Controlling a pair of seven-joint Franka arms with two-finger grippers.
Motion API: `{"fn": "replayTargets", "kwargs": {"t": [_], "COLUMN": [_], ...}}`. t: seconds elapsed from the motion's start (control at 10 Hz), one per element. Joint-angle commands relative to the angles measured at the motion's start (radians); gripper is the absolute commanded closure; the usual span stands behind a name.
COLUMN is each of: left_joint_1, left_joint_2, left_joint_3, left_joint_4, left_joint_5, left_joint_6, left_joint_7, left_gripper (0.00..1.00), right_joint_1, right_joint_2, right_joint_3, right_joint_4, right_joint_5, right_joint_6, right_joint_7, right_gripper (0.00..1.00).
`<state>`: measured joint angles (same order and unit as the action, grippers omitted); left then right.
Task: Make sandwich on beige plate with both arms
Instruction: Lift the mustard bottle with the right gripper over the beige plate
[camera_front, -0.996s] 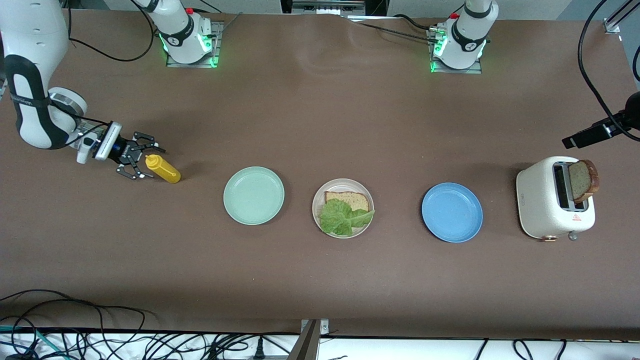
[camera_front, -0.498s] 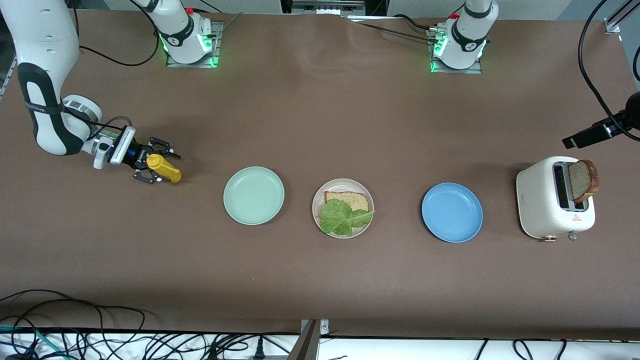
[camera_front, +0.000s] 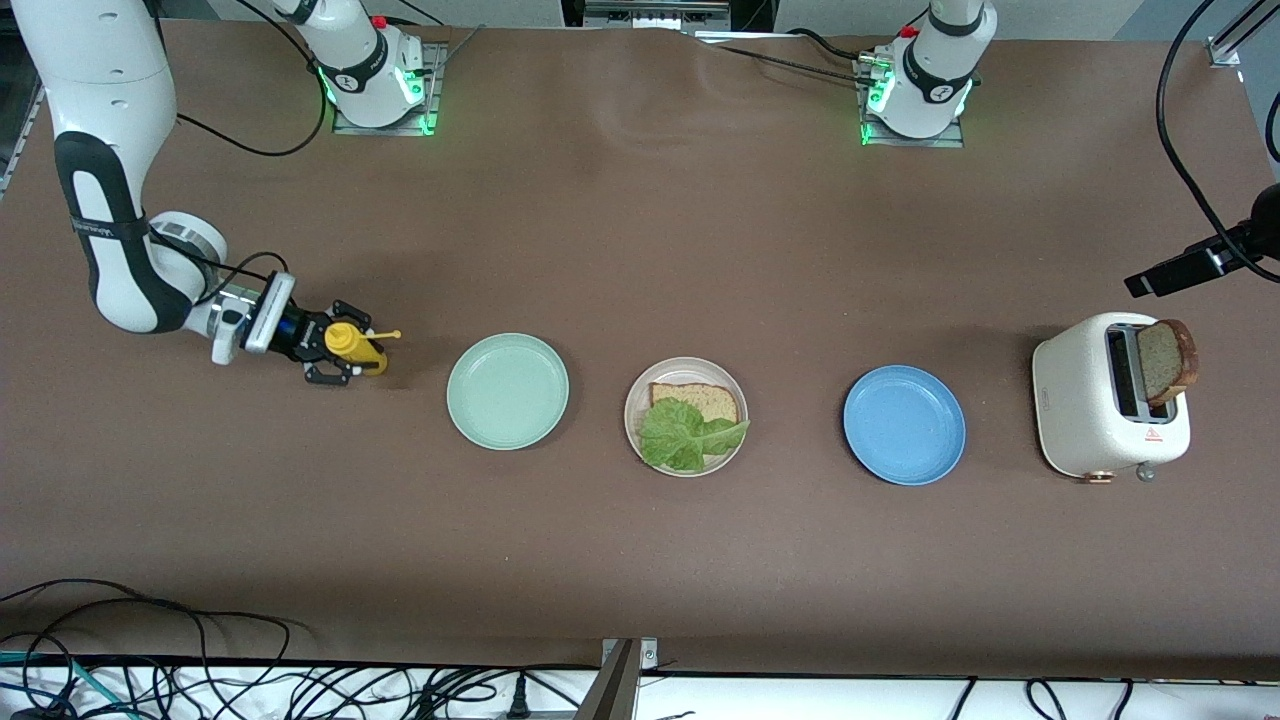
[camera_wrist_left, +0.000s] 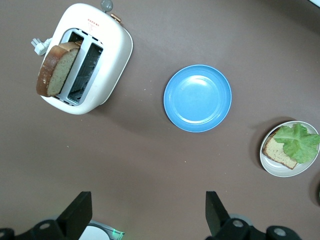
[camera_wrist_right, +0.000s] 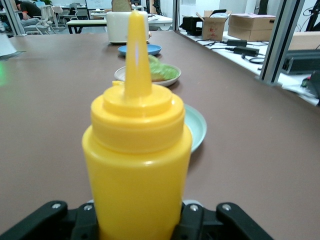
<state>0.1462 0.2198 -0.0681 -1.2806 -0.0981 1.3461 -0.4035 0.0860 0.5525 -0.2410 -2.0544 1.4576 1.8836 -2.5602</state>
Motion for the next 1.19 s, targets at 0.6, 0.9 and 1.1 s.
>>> {"fn": "replayTargets", "kwargs": {"t": [0.6, 0.9, 1.1], "left_joint_1": [0.006, 0.007, 0.007], "left_joint_2": [0.0, 0.0, 0.0], "left_joint_3": [0.001, 0.001, 0.001], "left_joint_4": [0.007, 0.007, 0.007], "left_joint_5": [-0.029, -0.037, -0.042], "left_joint_6": [-0.001, -0.001, -0.001], "left_joint_7": [0.0, 0.0, 0.0], "left_gripper": [0.0, 0.0, 0.0], "right_joint_1": [0.153, 0.358, 0.479], "right_joint_2": [-0.126, -0.118, -0.082], "right_joint_3": [0.229, 0.226, 0.224], "right_joint_4": [0.382, 0.408, 0.418], "right_joint_5": [-0.72, -0.952, -1.247], "right_joint_6": [0.301, 0.438, 0.491], "right_joint_7": [1.138, 1.531, 1.821], "right_gripper": [1.0, 1.0, 1.0]}}
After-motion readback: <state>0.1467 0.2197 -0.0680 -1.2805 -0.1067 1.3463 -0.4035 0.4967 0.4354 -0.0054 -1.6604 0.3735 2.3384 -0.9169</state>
